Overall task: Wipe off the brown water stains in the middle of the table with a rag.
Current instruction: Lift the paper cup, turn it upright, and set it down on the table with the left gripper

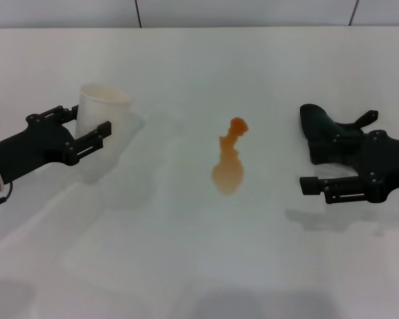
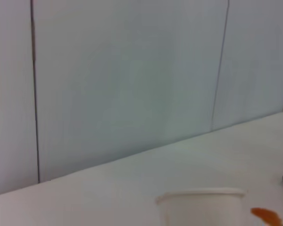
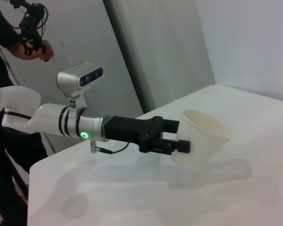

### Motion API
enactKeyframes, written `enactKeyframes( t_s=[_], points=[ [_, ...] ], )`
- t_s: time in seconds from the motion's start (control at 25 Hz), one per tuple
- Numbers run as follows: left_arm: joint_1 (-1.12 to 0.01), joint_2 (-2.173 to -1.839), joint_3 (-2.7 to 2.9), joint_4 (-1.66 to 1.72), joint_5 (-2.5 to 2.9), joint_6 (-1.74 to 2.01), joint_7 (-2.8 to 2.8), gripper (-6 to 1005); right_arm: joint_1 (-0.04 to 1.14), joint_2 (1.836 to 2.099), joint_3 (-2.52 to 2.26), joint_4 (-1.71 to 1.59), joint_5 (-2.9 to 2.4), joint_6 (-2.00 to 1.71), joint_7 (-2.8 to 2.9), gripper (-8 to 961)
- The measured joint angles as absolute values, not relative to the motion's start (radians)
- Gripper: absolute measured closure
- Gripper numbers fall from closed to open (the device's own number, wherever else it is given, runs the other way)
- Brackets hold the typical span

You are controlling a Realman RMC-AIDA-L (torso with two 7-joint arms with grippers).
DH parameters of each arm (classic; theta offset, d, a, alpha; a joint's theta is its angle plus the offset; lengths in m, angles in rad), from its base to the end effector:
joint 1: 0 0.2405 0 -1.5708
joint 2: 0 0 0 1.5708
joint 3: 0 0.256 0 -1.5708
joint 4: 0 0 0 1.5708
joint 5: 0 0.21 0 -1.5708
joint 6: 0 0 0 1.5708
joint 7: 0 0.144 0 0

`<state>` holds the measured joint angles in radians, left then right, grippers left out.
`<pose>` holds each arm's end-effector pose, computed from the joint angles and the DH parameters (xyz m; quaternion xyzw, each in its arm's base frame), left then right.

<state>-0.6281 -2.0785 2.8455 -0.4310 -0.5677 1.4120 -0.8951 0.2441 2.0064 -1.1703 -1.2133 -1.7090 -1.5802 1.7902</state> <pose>-0.3254 0.3309 -0.0014 -0.8882 -0.2266 -0.2336 0.3242 0.2267 0.2927 0.0414 -0.9518 0.2099 0.2049 0.0893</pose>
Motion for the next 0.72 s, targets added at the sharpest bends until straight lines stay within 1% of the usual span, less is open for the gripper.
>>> enactKeyframes(
  t_s=[0.72],
  points=[
    [-0.665, -2.076, 2.845, -0.356, -0.570, 1.296, -0.814, 366, 0.241, 2.006, -1.178, -1.209, -1.709, -1.580, 1.790, 183]
  ],
)
